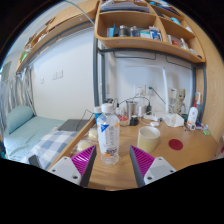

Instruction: Pour water

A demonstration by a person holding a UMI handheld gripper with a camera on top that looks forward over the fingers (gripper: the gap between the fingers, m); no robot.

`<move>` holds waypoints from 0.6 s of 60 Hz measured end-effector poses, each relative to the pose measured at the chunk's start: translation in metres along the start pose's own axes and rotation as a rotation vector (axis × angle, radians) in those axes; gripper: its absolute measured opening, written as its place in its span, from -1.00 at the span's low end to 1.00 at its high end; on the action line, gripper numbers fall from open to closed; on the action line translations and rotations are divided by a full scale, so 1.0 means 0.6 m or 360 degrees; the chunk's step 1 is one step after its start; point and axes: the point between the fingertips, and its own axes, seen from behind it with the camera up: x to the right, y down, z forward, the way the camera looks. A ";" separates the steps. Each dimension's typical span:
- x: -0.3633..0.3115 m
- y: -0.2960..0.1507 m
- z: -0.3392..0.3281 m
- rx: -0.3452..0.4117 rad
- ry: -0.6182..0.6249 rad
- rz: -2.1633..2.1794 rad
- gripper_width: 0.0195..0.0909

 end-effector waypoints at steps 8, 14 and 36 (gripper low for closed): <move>-0.115 0.033 0.098 0.0003 -0.0014 0.0003 0.32; -0.115 0.029 0.133 0.0012 0.0031 0.0006 0.32; -0.088 0.006 0.210 0.0165 0.0149 0.0052 -0.09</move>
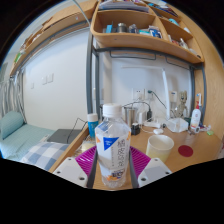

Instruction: Pour water

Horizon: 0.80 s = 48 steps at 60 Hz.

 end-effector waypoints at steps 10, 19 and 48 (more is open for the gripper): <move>0.003 -0.007 0.012 0.0098 0.0011 -0.0028 -0.34; -0.003 -0.009 0.015 0.0090 0.0031 -0.0056 -0.51; 0.038 -0.040 0.065 -0.0177 -0.0060 0.1373 -0.52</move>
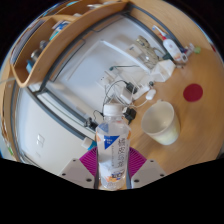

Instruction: Pour water

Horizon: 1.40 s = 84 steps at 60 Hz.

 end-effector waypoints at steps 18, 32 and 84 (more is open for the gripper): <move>-0.019 -0.045 0.002 -0.0086 -0.0071 0.0964 -0.51; -0.031 -0.054 0.009 -0.0256 -0.0073 0.1467 -0.48; 0.068 -0.443 -0.085 0.0347 0.0214 -0.0914 -0.46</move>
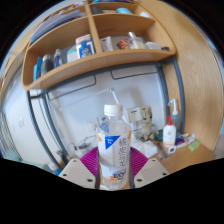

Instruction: Pour water

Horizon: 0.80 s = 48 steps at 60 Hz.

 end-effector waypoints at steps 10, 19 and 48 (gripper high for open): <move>0.084 0.062 0.042 -0.0074 0.0116 -0.0328 -0.45; 0.126 0.119 0.067 -0.0147 0.0161 -0.0384 -0.39; 0.150 0.206 0.084 -0.0116 0.0110 -0.0442 -0.07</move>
